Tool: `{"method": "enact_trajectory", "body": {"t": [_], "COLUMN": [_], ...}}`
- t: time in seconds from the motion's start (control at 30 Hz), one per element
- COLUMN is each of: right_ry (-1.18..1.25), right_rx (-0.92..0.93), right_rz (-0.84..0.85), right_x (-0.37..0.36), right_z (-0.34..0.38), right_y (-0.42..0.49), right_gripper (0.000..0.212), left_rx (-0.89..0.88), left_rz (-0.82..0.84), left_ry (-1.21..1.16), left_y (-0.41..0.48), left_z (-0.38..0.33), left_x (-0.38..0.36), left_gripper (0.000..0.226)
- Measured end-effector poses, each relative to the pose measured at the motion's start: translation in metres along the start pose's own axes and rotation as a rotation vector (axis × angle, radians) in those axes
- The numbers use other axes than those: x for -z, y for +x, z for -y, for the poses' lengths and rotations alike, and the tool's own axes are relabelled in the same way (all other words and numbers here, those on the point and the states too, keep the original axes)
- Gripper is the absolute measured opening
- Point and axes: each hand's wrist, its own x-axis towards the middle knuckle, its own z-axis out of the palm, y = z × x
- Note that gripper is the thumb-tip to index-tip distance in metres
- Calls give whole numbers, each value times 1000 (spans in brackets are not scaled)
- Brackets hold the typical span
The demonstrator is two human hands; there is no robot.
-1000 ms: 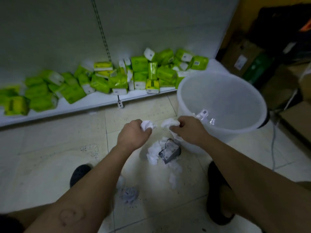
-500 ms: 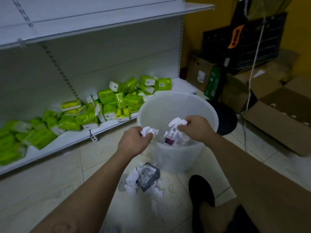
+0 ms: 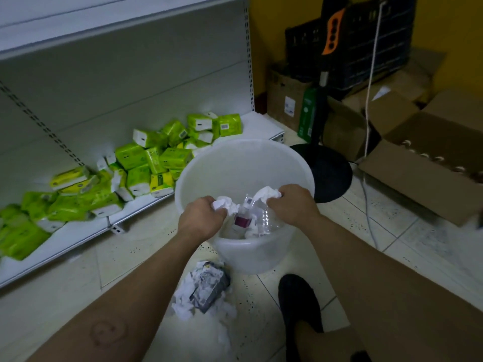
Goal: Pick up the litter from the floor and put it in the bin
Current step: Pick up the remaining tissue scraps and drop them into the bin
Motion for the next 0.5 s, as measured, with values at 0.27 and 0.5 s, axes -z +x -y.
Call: {"method": "enact_trajectory", "body": {"t": [0.27,0.5], "right_ry": [-111,-284], "right_rx": [43,210], "right_rz": [110,383], "right_x": [10,-6], "right_z": [8,48], "right_y": [-15,-68], "right_gripper": [71,57], "left_rx": [-9,-117], "left_rz": [71,52], "left_ry": [32,-17], "left_y": [-21,-81], "left_z": [13,53], "left_x": [2,32], "left_gripper": [61,46]}}
